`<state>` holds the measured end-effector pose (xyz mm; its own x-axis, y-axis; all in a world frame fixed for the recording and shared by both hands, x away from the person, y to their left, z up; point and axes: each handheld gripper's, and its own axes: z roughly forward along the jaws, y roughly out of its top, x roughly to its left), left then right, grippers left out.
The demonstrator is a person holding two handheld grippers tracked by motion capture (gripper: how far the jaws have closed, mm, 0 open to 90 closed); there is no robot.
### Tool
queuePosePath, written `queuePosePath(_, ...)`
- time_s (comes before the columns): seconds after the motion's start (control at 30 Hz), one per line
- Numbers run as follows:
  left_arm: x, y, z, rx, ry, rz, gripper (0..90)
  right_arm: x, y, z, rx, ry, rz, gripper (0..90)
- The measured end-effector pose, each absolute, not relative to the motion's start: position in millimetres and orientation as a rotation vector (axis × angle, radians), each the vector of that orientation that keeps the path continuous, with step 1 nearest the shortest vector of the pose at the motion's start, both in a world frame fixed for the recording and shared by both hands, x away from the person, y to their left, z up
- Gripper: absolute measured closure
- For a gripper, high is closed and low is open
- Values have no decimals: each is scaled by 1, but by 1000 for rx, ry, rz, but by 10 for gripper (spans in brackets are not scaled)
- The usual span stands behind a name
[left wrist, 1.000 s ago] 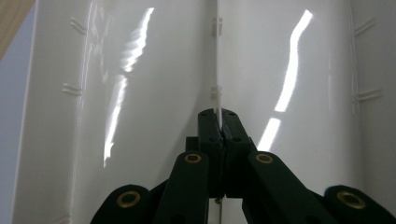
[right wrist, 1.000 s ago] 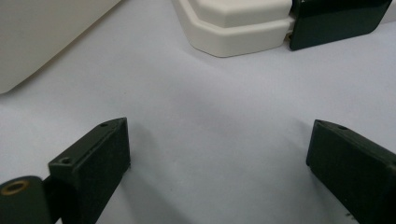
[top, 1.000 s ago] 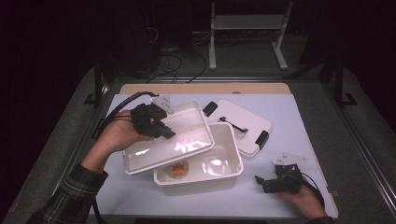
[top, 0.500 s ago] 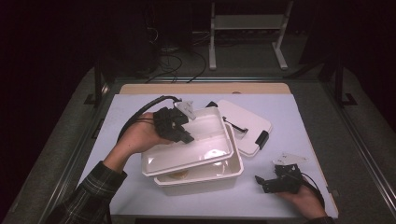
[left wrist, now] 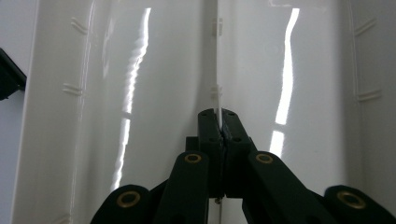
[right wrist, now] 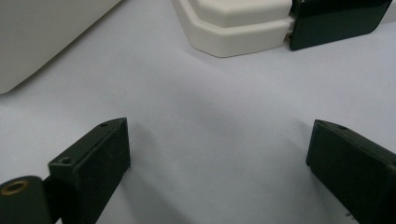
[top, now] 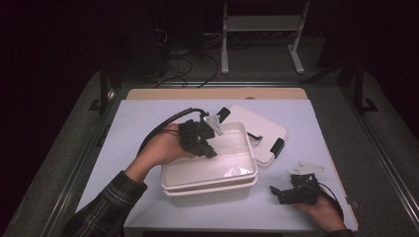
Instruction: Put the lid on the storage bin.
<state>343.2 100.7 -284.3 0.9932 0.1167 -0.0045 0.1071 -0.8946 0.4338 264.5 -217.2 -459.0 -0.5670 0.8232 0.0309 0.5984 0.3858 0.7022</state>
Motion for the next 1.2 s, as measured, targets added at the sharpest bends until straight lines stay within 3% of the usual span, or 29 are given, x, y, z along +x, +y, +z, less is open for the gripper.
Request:
queuePosePath(1.03,345,97,-309,2713,179,20,879,264,-217,-459,1240,2326,974,57)
queuePosePath(1.1,346,98,-310,2692,176,15,739,265,-217,-459,1240,2326,975,57)
queuePosePath(1.2,346,103,-307,2675,193,28,637,265,-217,-459,1241,2326,976,57)
